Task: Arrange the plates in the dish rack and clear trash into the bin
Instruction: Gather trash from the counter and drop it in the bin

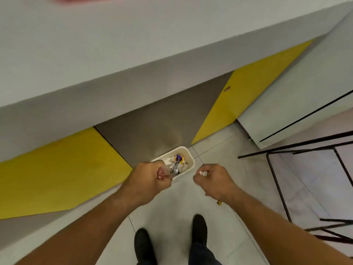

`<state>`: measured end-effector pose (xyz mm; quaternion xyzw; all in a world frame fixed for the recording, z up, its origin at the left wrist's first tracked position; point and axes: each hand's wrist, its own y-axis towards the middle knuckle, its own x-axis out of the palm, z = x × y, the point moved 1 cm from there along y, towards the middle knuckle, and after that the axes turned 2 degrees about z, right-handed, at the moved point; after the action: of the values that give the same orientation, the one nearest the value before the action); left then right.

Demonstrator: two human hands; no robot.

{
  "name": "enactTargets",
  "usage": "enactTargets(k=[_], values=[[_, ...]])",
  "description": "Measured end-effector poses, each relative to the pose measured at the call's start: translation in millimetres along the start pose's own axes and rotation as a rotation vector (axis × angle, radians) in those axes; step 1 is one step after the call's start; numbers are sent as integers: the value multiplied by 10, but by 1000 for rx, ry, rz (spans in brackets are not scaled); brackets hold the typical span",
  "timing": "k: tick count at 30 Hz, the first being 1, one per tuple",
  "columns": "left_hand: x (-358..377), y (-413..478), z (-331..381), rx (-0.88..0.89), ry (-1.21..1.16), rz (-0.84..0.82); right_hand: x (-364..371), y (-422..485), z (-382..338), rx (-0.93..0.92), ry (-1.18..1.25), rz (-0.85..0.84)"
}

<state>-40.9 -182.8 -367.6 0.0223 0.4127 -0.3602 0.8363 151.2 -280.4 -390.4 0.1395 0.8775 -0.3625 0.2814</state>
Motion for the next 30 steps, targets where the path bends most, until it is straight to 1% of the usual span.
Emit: enactTargets(k=[3, 5, 10, 13, 15, 17, 18, 21, 23, 24, 25, 27, 28, 30], values=[[512, 222, -341, -78, 166, 111, 269, 429, 391, 23, -48, 25], [870, 385, -554, -110, 222, 137, 448, 753, 662, 3, -84, 26], [1725, 661, -1175, -195, 178, 97, 924, 1619, 1145, -162, -280, 58], [2069, 790, -1576, -228, 136, 25, 1305, 2181, 1199, -212, -304, 112], [2206, 902, -1815, -243, 139, -2, 1568, 2498, 1193, -227, -318, 134], [2292, 1040, -2002, -253, 133, 37, 1788, 2770, 1208, -239, -320, 133], [2323, 1104, -2066, -265, 130, 69, 1879, 2893, 1225, -234, -306, 98], [2416, 1242, -2185, -288, 81, 154, 2036, 3176, 1331, -212, -259, -90], [2477, 1291, -2221, -298, -20, 146, 2030, 3283, 1427, -221, -332, -147], [2512, 1310, -2232, -291, -88, 134, 2004, 3315, 1471, -225, -386, -143], [2544, 1329, -2241, -279, -139, 116, 1982, 3346, 1518, -245, -445, -116], [2594, 1360, -2254, -270, -160, 67, 1956, 3359, 1563, -375, -531, -41], [2606, 1376, -2265, -277, -159, 42, 1955, 3363, 1575, -427, -539, -32], [2625, 1404, -2280, -283, -165, 3, 1948, 3354, 1606, -483, -534, -102]])
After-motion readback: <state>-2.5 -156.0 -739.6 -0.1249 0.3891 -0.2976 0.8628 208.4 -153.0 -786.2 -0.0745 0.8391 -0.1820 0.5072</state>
